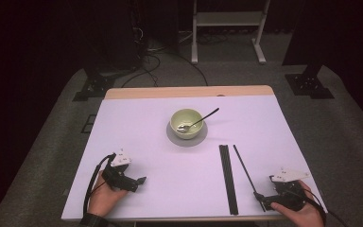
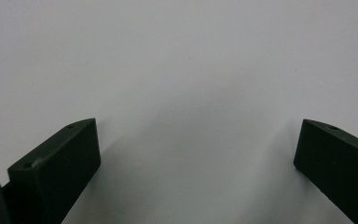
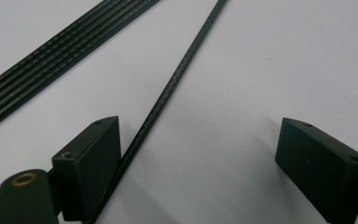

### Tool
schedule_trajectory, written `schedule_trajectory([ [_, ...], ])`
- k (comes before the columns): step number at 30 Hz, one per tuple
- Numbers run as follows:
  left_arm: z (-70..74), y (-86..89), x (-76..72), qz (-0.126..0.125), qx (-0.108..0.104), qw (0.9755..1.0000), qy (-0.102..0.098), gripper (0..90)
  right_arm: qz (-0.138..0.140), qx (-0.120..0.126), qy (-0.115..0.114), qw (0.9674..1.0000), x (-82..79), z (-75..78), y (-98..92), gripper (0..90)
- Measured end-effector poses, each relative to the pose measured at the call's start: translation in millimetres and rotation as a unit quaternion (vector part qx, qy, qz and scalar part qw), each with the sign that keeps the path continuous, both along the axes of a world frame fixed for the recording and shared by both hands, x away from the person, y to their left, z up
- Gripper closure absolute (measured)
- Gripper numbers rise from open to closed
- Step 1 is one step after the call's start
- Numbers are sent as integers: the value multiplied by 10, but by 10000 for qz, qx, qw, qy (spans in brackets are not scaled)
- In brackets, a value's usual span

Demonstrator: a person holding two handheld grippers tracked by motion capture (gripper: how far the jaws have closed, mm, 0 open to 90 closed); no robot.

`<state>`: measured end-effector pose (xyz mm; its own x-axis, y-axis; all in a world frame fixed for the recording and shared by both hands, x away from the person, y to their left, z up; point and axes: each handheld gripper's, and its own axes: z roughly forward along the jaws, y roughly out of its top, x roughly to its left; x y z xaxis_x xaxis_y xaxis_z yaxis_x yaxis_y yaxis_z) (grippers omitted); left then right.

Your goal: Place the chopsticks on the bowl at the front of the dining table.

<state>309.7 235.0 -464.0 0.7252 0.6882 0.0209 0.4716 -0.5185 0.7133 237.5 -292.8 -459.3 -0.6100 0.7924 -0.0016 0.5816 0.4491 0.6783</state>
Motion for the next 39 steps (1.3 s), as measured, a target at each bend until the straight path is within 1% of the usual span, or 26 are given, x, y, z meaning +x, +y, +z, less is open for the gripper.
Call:
schedule_trajectory([
  [8,0,0,0,1,-1,10000,2,0,-99,31,2,9999,35,-1,-68,128],
  [11,-1,0,1,1,-4,10000,-1,0,-126,-27,-6,9999,56,2,-95,126],
  [14,0,0,0,0,1,10000,1,0,-162,-13,3,9999,72,2,-120,126],
  [23,0,0,0,-1,3,10000,1,0,-281,-5,-12,9996,157,2,-222,125],
  [33,0,0,0,0,1,10000,1,0,-323,-7,8,9995,244,4,-287,122],
  [39,0,0,1,1,0,10000,4,0,-403,4,8,9992,290,6,-335,123],
])
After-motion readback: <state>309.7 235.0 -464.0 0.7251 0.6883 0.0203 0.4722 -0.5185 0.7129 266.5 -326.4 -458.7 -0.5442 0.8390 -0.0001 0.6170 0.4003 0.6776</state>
